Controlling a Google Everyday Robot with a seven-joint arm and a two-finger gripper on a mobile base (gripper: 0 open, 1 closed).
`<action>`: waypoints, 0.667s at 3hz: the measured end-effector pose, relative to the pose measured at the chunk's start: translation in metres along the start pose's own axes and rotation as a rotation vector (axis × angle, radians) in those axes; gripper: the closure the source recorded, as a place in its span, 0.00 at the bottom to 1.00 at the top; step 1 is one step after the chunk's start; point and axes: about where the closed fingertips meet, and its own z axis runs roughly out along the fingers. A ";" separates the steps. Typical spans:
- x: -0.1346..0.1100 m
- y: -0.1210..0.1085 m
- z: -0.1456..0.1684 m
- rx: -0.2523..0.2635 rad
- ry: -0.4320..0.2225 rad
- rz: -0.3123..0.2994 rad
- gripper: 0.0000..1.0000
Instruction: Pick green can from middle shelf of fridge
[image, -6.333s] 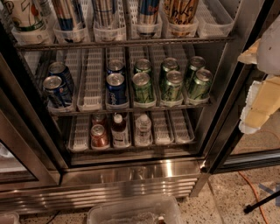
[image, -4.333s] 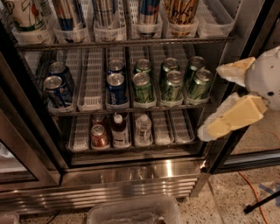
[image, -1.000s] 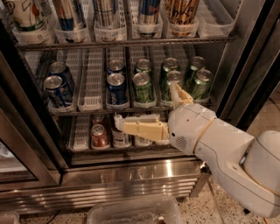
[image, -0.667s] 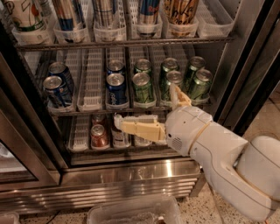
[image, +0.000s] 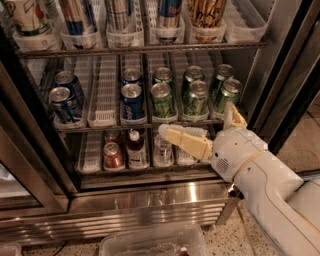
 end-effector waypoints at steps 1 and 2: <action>0.009 -0.005 -0.004 0.000 -0.006 -0.141 0.00; 0.009 -0.005 -0.003 -0.001 -0.007 -0.178 0.00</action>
Offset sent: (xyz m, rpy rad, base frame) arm -0.0014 -0.0053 -0.0079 -0.1051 -0.0653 -0.0053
